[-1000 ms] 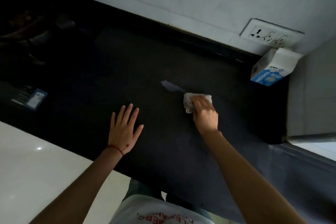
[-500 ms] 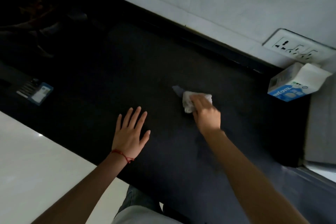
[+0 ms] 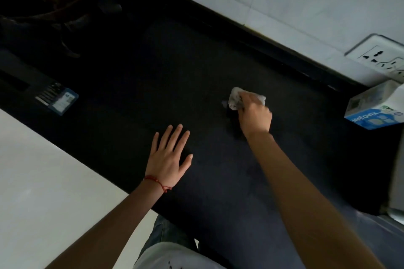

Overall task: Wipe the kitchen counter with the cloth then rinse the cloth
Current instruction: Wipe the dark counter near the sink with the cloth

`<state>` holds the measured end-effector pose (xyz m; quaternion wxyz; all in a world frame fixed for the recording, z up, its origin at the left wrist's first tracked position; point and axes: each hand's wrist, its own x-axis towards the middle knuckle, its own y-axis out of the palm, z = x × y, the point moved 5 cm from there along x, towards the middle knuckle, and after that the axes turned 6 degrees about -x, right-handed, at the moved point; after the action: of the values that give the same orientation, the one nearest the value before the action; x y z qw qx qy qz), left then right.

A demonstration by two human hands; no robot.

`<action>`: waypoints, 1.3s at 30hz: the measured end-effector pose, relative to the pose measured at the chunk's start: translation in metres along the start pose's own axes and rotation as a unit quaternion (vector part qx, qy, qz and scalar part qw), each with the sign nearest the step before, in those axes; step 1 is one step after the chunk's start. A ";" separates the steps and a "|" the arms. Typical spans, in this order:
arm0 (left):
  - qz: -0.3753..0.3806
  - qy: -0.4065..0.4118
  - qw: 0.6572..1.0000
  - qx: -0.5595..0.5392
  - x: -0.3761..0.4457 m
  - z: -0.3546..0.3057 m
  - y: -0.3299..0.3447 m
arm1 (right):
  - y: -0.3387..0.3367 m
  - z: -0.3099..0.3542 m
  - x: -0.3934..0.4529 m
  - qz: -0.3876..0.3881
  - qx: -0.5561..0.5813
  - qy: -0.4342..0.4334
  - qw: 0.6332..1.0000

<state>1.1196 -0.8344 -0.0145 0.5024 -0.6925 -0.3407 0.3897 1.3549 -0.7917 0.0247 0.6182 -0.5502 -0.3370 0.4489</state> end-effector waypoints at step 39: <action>-0.021 0.000 1.000 -0.009 0.001 0.002 -0.001 | 0.007 0.045 -0.019 -0.080 0.011 -0.200 0.976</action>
<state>1.1183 -0.8326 -0.0141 0.5045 -0.6895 -0.3588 0.3760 1.3056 -0.7929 0.0268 0.5784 -0.4135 -0.4920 0.5024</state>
